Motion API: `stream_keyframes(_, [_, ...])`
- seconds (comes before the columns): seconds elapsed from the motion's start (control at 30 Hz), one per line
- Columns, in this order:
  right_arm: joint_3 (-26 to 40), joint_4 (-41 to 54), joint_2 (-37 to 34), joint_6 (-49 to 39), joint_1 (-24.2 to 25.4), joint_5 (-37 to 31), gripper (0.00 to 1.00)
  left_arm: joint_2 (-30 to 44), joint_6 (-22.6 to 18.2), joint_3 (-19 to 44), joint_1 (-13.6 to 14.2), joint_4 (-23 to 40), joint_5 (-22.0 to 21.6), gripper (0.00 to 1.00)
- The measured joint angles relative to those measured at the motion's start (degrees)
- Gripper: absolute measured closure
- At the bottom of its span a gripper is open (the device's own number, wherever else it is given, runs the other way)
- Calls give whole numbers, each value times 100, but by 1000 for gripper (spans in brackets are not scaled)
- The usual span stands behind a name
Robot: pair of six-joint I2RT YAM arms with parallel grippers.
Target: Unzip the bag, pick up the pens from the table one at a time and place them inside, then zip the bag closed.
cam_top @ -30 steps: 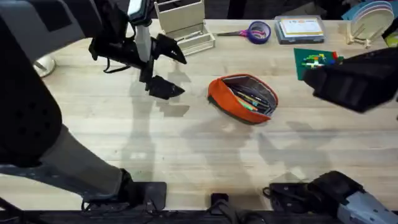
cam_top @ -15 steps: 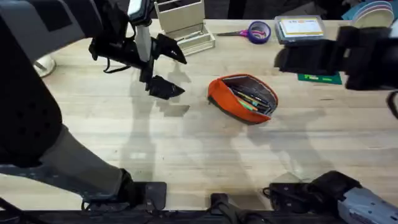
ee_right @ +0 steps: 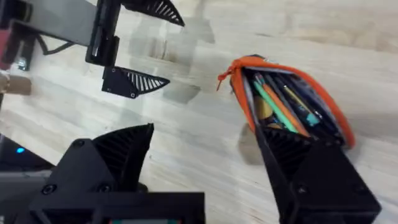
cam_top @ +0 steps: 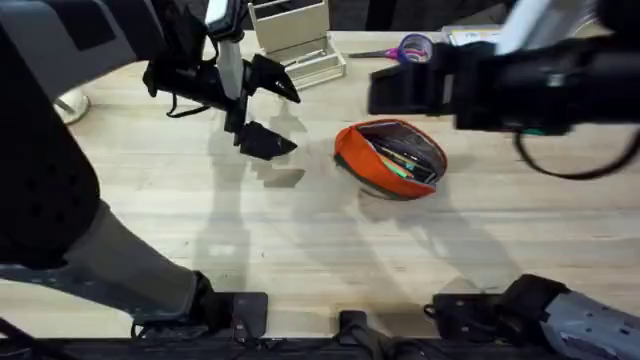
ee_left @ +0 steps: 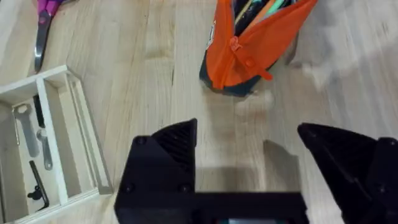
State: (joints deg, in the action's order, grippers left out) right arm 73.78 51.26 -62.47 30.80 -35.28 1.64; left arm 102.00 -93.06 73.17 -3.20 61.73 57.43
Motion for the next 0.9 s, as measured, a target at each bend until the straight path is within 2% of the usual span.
stream_keyframes(0.33, [0, -496, -534, 872, -852, -855, 3, 0, 0, 0, 0, 0, 0, 7])
stream_keyframes(0.57, [0, -730, -809, 1520, -1233, -1283, 3, 0, -1, 0, 0, 0, 0, 7])
stream_keyframes(0.8, [0, -747, -1111, 3115, -1397, -1370, 3, 0, -1, 0, 0, 0, 0, 7])
stream_keyframes(0.83, [0, -758, -1142, 3546, -1411, -1405, 3, 0, 0, 0, 0, 0, 0, 7])
stream_keyframes(0.9, [0, -778, -1142, 3763, -1411, -1452, 4, 0, 0, 0, 0, 0, 0, 8])
